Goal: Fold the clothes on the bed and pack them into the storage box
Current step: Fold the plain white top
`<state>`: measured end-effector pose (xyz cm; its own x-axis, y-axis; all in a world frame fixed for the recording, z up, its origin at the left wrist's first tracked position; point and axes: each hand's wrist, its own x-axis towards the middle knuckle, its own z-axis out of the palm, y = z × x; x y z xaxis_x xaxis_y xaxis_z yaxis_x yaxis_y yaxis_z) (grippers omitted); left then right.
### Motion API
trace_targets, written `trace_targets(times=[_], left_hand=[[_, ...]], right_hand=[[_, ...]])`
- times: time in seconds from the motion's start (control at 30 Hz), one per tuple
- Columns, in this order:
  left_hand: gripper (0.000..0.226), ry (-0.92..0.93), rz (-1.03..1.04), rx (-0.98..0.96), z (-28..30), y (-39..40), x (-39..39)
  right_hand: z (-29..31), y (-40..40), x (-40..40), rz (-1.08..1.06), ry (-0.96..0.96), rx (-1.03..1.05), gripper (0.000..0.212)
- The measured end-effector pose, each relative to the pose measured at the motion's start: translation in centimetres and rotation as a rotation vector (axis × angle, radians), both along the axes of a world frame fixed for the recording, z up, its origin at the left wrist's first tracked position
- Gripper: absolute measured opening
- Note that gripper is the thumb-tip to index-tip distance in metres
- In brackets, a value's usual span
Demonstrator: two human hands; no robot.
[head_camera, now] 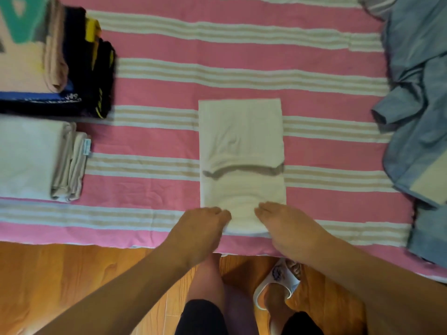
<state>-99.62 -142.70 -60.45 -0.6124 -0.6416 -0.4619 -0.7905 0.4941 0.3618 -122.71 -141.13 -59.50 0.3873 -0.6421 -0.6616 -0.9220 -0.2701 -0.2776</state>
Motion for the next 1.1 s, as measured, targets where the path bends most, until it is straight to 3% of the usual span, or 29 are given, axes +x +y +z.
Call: trace_targets(times=[0.07, 0.13, 0.23, 0.37, 0.43, 0.47, 0.53, 0.57, 0.63, 0.73, 0.83, 0.9, 0.97, 1.03, 1.1], left_hand=[[0.026, 0.036, 0.096, 0.301, 3.3, 1.7, 1.1], [0.015, 0.138, 0.315, 0.496, 5.7, 1.9, 1.9], [0.015, 0.351, 0.742, 0.457, 6.6, -1.0, 2.1], [0.04, 0.557, 1.19, 0.32, 3.3, -7.4, -0.6], [0.047, 0.453, 1.159, 0.059, 0.8, -8.8, -1.8], [0.047, 0.341, 1.039, -0.149, -0.4, -8.6, -2.3], [0.045, 0.197, 0.632, -0.391, -2.6, -6.9, -3.3], [0.048, 0.183, 0.408, -0.405, -3.8, -5.6, -3.8], [0.054, 0.115, 0.224, -0.347, -5.7, -3.5, -4.1], [0.06, -0.039, 0.437, -0.253, -7.7, -2.2, -4.3], [0.062, -0.048, 0.557, -0.204, -7.7, -1.6, -5.4], [0.063, -0.007, 0.616, -0.118, -6.7, -2.1, -6.0], [0.065, 0.105, 0.924, 0.07, -5.5, -3.1, -6.1], [0.069, 0.232, 1.328, 0.269, -4.2, -4.5, -5.5], [0.071, 0.291, 1.47, 0.492, -2.7, -5.4, -4.6]], right_hand=[[3.5, 1.0, -0.8, -0.066, -0.125, 0.225, 0.05], [5.5, 0.5, -1.8, -0.155, -0.176, 0.313, 0.04], [6.5, -3.7, -2.9, -0.447, -0.258, 0.169, 0.027], [1.8, -10.3, -2.8, -0.872, -0.424, -0.053, 0.029], [-1.4, -11.6, -1.8, -0.959, -0.389, -0.156, 0.033], [-2.3, -11.5, -1.2, -0.987, -0.363, -0.218, 0.037], [-3.0, -10.0, 0.0, -1.034, -0.369, -0.384, 0.043], [-3.0, -8.7, 0.5, -1.029, -0.384, -0.487, 0.045], [-2.9, -6.0, 1.7, -0.88, -0.288, -0.593, 0.05], [-5.1, -3.8, 2.2, -0.516, 0.007, -0.453, 0.063], [-7.8, -4.7, 0.2, -0.408, 0.087, -0.294, 0.069], [-8.0, -6.2, -0.5, -0.444, 0.099, -0.264, 0.068], [-7.1, -7.1, 0.3, -0.546, 0.057, -0.21, 0.069], [-5.8, -7.0, 1.5, -0.794, -0.085, -0.2, 0.077], [-5.3, -6.5, 1.6, -1.105, -0.2, -0.129, 0.092]])
